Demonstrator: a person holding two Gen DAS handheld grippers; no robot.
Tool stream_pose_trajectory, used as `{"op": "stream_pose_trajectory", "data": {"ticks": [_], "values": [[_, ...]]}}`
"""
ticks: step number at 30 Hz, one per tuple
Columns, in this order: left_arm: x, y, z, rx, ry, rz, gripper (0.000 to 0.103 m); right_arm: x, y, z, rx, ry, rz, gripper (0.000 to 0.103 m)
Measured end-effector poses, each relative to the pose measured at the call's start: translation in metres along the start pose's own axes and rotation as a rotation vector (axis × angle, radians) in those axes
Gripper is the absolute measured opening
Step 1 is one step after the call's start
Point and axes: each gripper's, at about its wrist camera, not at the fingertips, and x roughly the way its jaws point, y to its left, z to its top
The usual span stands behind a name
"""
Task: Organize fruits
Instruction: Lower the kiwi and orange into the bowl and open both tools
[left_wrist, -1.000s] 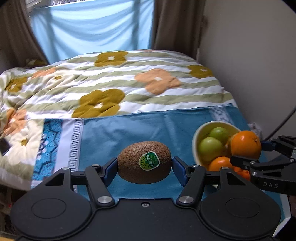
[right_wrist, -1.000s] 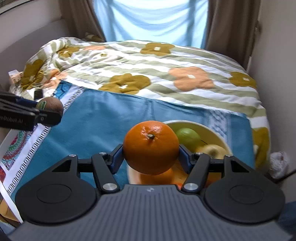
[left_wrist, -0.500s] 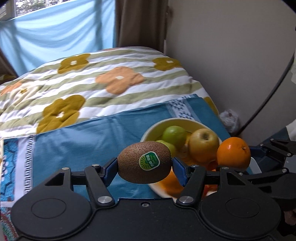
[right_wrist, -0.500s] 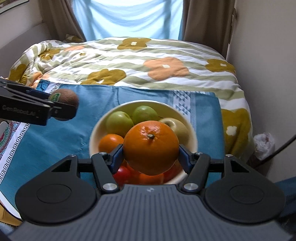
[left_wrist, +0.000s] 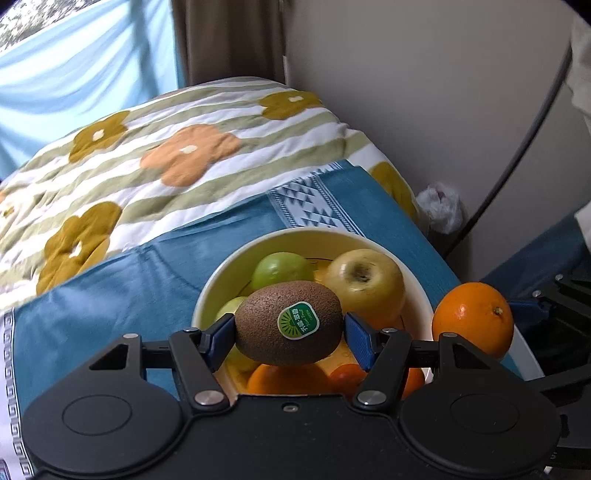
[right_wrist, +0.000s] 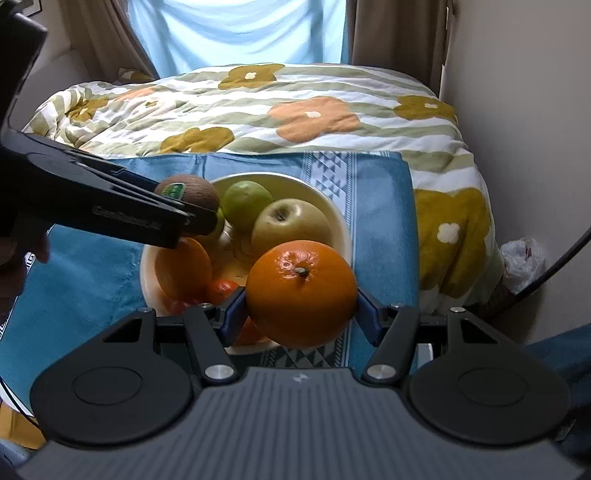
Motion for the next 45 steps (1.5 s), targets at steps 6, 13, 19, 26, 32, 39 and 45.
{"op": "stream_pose_trajectory", "data": {"ticks": [6,13,19,26,32,39,45], "values": [[0.001,-0.010,-0.001,0.022,-0.013,0.033,0.075,0.000,-0.009,-0.004,0.013,0.001,0.002,0.077],[-0.019,0.013,0.003,-0.050,-0.071,0.065,0.090,-0.002,-0.009,-0.002,0.009,-0.012,0.010,0.077],[-0.037,0.040,-0.013,-0.116,-0.078,0.119,0.092,-0.001,0.000,0.005,-0.011,-0.026,0.034,0.077],[-0.054,0.059,-0.038,-0.176,-0.080,0.169,0.092,0.012,0.022,0.015,-0.061,-0.040,0.081,0.077],[-0.063,0.068,-0.054,-0.206,-0.079,0.208,0.092,0.025,0.041,0.018,-0.123,-0.042,0.110,0.077],[-0.067,0.070,-0.066,-0.232,-0.077,0.231,0.092,0.034,0.047,0.015,-0.150,-0.036,0.119,0.077],[-0.068,0.066,-0.073,-0.265,-0.073,0.259,0.092,0.033,0.046,0.013,-0.200,-0.073,0.102,0.101]]}}
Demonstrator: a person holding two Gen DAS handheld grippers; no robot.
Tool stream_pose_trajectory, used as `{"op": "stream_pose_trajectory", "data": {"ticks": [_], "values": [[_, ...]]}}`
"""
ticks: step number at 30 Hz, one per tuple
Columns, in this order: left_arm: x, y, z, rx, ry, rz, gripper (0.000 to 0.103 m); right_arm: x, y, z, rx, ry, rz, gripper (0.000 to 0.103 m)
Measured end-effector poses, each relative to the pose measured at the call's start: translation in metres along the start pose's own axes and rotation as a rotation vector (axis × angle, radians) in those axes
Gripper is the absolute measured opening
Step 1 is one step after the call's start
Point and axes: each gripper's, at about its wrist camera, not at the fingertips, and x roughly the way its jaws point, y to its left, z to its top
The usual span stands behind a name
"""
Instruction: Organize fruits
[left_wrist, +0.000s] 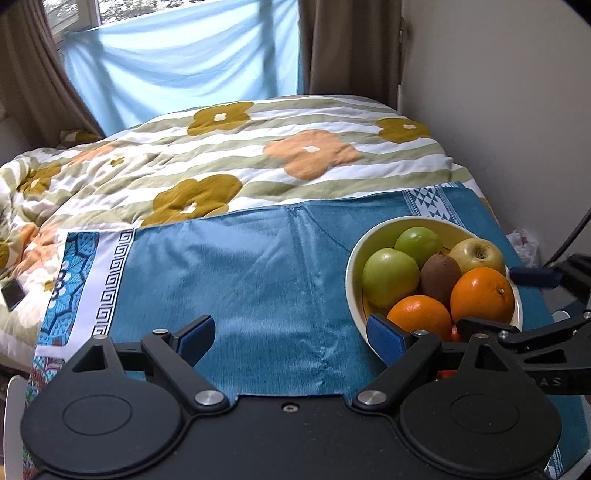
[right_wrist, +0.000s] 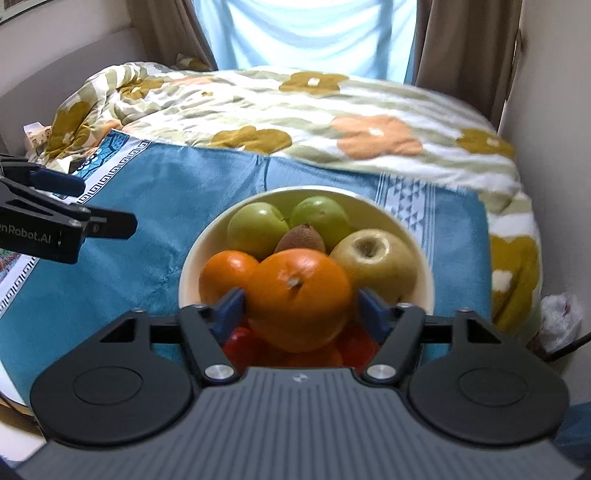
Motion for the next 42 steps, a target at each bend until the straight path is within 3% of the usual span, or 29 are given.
{"op": "stream_pose_trajectory", "data": {"ticks": [13,22,27,35,42], "values": [[-0.048,0.014,-0.014,-0.066,-0.059,0.086,0.092,-0.032,0.004,0.004,0.017,-0.039,0.017,0.102],[-0.113,0.048,-0.027,-0.110,-0.142,0.112,0.092,-0.097,0.043,0.021,0.041,-0.097,-0.023,0.102],[-0.152,0.062,-0.033,-0.097,-0.201,0.110,0.093,-0.143,0.063,0.027,0.143,-0.116,-0.023,0.102],[-0.202,0.073,-0.058,-0.053,-0.308,0.125,0.103,-0.194,0.104,0.015,0.205,-0.168,-0.160,0.103],[-0.216,0.077,-0.082,-0.052,-0.303,0.129,0.103,-0.207,0.121,-0.004,0.247,-0.163,-0.215,0.103]]}}
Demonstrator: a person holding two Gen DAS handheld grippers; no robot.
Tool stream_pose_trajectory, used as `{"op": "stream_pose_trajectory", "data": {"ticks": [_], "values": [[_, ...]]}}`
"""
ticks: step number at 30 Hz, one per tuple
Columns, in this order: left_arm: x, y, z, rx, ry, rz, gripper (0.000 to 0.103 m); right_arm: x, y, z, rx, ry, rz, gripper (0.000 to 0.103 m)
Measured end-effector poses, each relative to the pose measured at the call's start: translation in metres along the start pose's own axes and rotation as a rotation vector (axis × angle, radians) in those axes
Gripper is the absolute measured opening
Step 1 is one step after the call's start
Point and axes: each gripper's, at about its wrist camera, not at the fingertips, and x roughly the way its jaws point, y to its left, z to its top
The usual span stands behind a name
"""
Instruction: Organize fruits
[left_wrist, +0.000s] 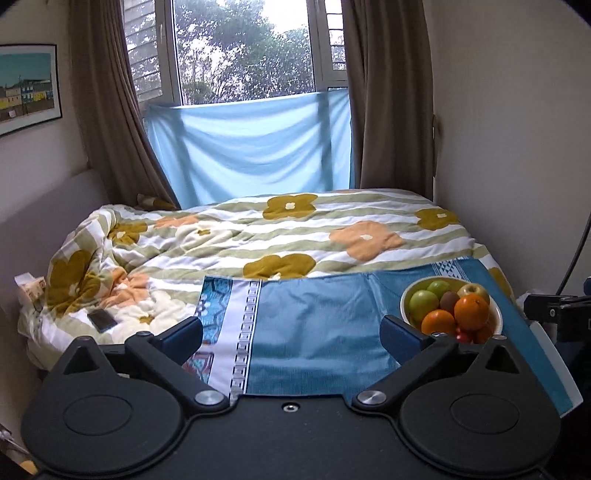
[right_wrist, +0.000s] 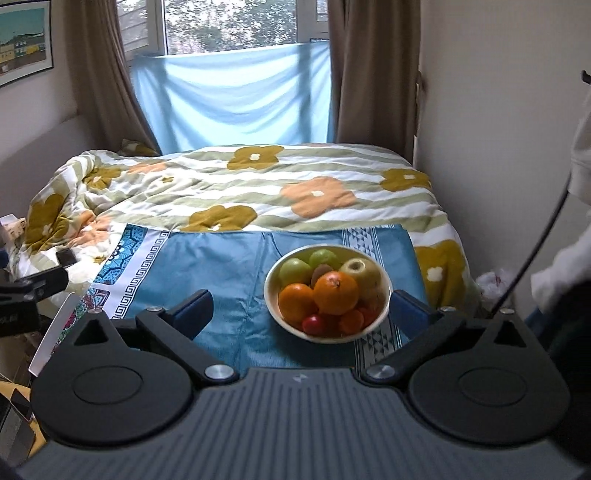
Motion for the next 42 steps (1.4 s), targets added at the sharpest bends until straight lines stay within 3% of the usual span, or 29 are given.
{"op": "stream_pose_trajectory", "data": {"ticks": [12,42], "values": [[-0.009,0.005,-0.005,0.007,-0.011,-0.001,0.103,-0.011,0.007,-0.009,-0.001,0.009,-0.004,0.103],[-0.005,0.002,0.000,0.021,-0.008,-0.010,0.103,0.005,-0.006,-0.002,0.031,0.045,0.001,0.103]]}}
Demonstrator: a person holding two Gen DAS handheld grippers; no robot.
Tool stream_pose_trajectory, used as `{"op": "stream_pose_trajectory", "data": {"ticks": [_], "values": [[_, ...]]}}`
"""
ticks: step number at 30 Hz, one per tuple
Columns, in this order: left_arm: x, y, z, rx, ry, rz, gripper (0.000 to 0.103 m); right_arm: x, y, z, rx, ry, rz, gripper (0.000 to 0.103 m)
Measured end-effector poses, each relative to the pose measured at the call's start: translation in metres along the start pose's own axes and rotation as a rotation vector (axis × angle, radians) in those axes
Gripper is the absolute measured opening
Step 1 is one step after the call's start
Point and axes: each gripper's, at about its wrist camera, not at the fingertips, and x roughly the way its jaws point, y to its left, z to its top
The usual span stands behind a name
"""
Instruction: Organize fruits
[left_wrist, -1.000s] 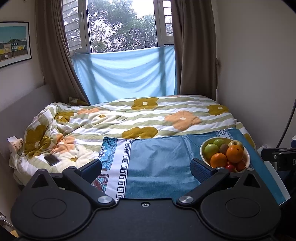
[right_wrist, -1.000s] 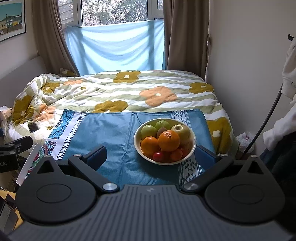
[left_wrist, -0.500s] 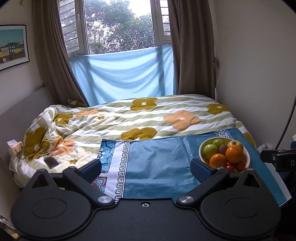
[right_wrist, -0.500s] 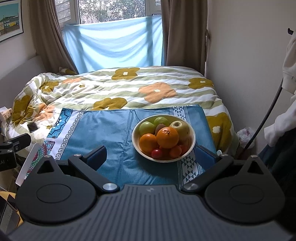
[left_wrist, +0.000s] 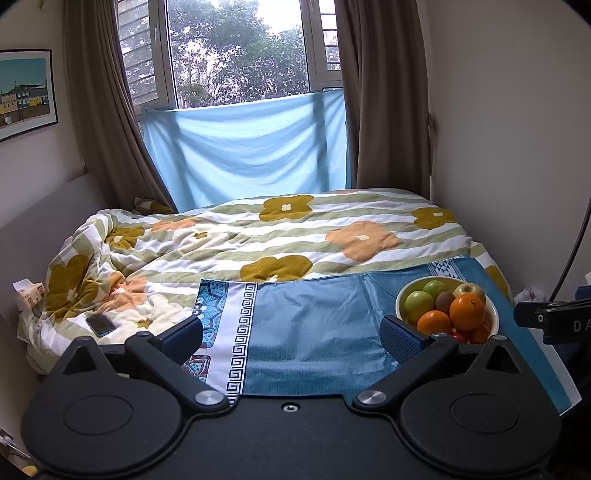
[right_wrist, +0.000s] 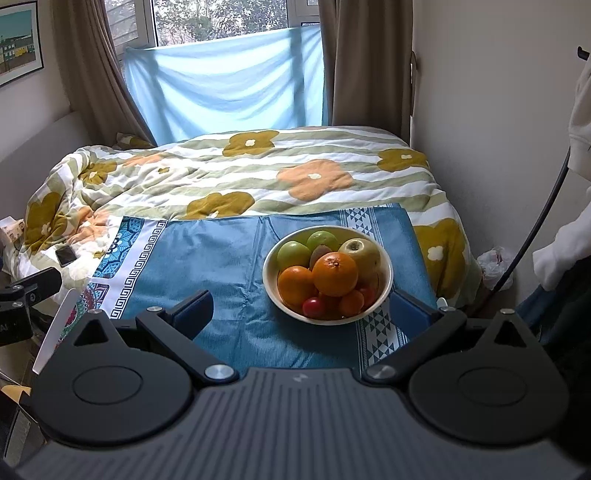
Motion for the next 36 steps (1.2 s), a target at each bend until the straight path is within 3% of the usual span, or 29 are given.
{"op": "stream_pose_trajectory", "data": {"ticks": [36], "values": [[0.018,0.012,0.000,-0.037,0.017,0.019,0.103,0.020,0.018,0.003,-0.019,0.016,0.000,0.103]]}}
